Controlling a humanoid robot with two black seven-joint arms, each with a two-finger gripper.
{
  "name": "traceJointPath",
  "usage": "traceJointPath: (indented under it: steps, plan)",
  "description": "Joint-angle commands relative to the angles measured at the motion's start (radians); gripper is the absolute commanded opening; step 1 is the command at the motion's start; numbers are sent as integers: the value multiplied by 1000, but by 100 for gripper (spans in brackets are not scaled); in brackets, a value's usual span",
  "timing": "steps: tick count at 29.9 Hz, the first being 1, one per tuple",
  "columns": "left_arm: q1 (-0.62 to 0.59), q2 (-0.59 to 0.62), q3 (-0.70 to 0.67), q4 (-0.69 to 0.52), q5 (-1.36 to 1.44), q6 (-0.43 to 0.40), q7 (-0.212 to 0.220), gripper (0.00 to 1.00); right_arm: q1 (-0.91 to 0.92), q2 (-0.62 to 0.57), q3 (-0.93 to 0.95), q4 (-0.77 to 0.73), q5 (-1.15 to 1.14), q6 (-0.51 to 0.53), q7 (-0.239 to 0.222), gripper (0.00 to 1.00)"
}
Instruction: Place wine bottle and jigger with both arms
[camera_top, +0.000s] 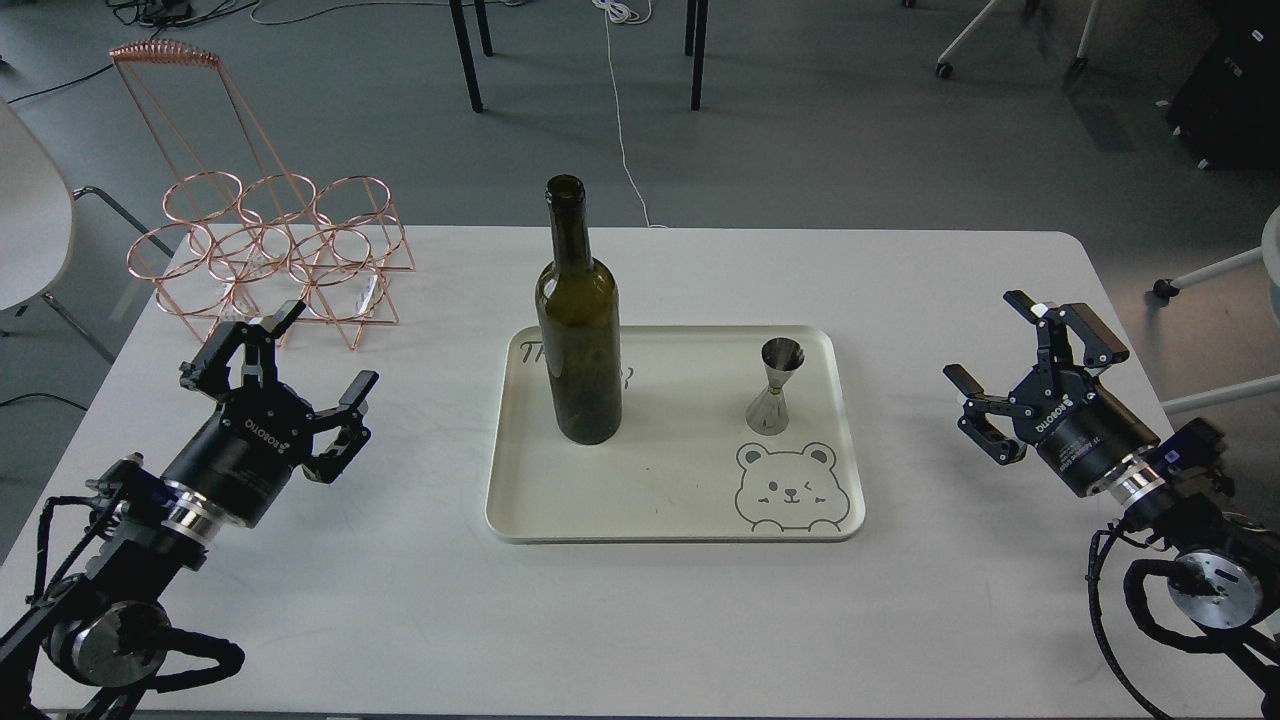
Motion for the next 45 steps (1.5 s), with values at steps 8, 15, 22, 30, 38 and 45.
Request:
traceJointPath:
  steps: [8,15,22,30,38,45]
  plan:
    - [-11,39,-9,-1,-56,-11,-4,99,21,-33,48,2,-177,0,0,99]
    - [-63,98,3,-7,-56,-19,-21,99,34,-124,32,160,-780,-259,0,99]
    - [-65,82,5,-39,-56,-19,-21,99,35,-136,-103,219,-1312,-704,0,99]
    - [-60,44,5,-70,-53,-19,-21,99,38,3,-122,75,-1698,-936,0,99]
    - [-58,53,3,-81,-53,-19,-21,99,139,169,-166,-63,-1831,-944,0,99]
    - [-58,53,2,-82,-54,-19,-21,99,228,287,-221,-247,-1831,-953,0,92]
